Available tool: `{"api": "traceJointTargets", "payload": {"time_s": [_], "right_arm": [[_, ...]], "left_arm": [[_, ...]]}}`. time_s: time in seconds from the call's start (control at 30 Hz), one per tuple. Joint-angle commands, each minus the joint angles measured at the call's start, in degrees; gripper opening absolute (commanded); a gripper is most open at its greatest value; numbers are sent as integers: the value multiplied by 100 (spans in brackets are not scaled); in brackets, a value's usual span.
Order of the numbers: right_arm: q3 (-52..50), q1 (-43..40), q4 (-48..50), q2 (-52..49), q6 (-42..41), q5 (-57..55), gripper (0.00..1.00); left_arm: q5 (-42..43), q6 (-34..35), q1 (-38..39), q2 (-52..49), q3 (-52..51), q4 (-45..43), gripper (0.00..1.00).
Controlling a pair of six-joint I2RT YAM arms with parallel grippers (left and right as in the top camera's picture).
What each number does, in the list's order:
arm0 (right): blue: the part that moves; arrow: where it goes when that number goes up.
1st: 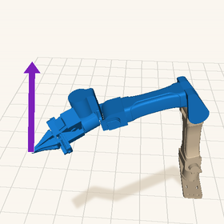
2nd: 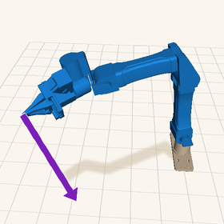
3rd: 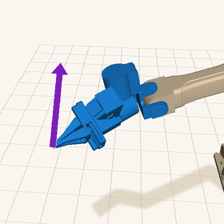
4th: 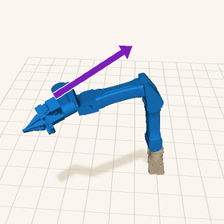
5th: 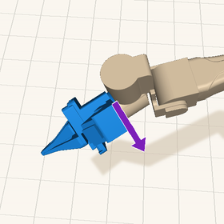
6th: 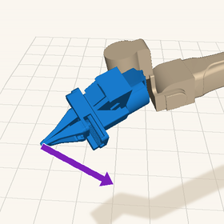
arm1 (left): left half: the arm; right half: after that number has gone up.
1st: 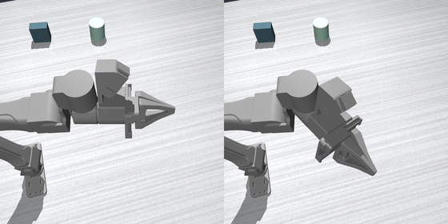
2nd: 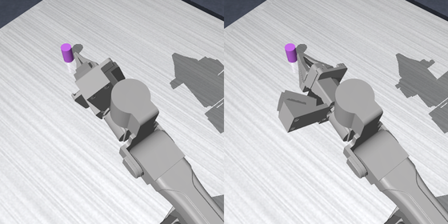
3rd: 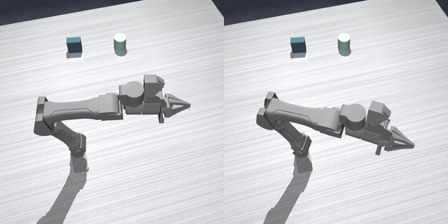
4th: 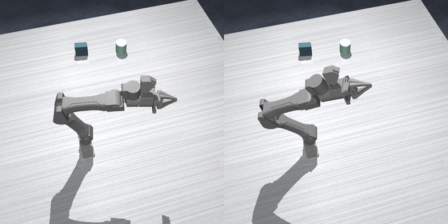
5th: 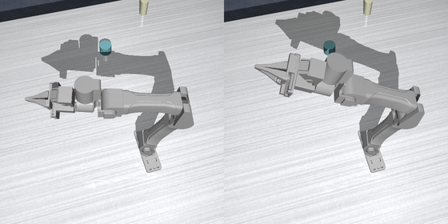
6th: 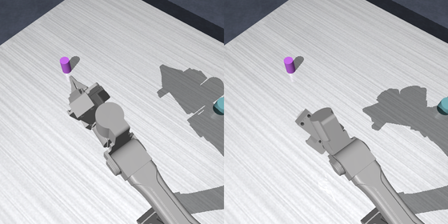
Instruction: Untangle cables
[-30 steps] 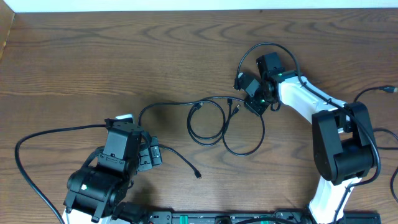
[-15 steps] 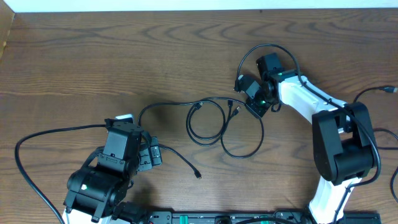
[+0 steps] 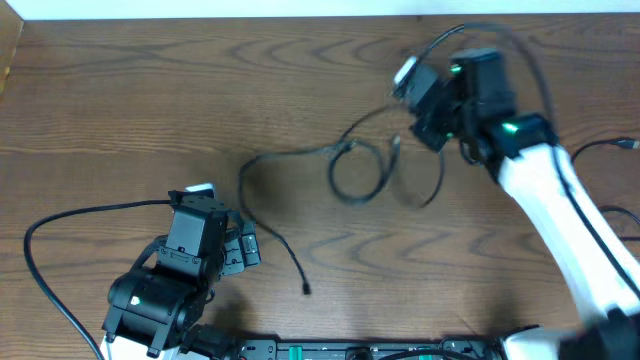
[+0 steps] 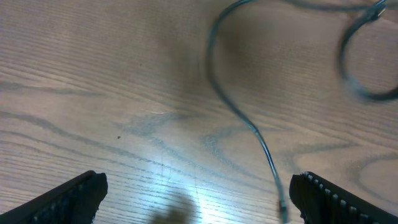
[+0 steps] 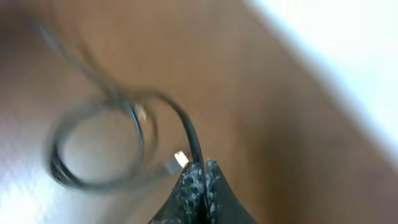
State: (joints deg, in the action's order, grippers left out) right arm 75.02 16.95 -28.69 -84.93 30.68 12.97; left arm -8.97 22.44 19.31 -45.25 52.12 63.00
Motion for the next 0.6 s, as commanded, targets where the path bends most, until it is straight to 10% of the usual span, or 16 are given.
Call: {"api": "traceJointTargets", "payload": {"time_s": [0.0,0.3,0.57], "right_arm": [[111,-33,426,660,-581,-219,1],[208,-271,1910,1698,-1652,-81,1],[289,-271,866,1508,-1650,-87,7]], "left_arm": [[-52,-33,2,-2,98,20,98],[-52,-33,2,-2,98,20,98],[-52,-33,2,-2,98,20,98]]}}
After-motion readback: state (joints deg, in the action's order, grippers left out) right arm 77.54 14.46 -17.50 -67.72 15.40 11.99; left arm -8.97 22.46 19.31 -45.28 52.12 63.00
